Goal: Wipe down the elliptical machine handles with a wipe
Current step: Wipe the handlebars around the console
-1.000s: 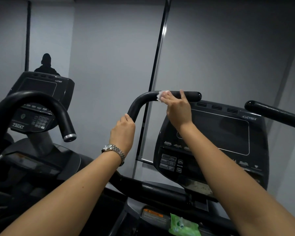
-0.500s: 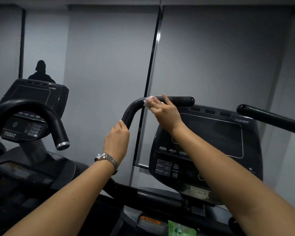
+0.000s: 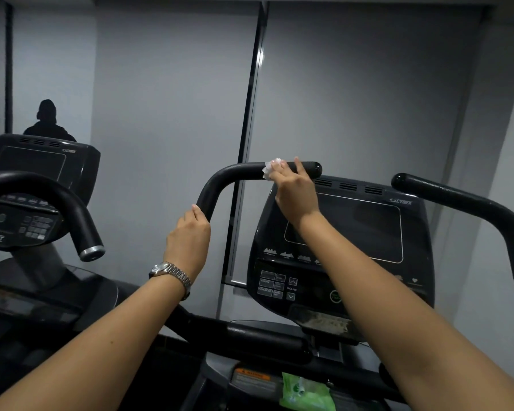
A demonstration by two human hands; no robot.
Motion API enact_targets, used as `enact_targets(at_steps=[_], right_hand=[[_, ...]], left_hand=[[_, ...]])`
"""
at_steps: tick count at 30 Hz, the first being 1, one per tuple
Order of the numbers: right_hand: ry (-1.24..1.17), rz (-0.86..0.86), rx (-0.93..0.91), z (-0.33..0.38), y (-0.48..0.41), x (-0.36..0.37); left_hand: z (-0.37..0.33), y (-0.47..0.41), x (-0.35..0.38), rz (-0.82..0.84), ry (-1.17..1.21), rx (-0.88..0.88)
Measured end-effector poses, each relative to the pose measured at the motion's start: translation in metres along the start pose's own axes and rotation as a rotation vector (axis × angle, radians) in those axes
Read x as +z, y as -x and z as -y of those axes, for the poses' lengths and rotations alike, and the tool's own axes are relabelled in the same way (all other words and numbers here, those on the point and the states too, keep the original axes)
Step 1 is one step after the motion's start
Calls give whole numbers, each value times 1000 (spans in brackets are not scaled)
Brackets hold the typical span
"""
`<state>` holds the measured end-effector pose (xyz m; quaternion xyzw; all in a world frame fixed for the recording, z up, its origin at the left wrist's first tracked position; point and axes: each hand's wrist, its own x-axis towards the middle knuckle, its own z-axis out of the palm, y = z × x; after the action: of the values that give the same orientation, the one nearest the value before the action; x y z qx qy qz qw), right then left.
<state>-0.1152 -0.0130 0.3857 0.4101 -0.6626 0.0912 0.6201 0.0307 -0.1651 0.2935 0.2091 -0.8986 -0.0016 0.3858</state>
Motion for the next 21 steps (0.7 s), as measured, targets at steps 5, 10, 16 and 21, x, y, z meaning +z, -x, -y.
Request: enact_targets(at_steps=[5,10,16,21], right_hand=[[-21,-56,237,-26,12,-17],[-56,0,301,-17,-9,-14],[-9,-43,231,-26,15,-20],[-13,-5,224,-10,-7,-9]], left_hand=[[2,2,0,-9,1,6],[2,0,2,-20,-13,8],[1,-2,2,-2,-33,5],[1,-1,2,11,-48,-8]])
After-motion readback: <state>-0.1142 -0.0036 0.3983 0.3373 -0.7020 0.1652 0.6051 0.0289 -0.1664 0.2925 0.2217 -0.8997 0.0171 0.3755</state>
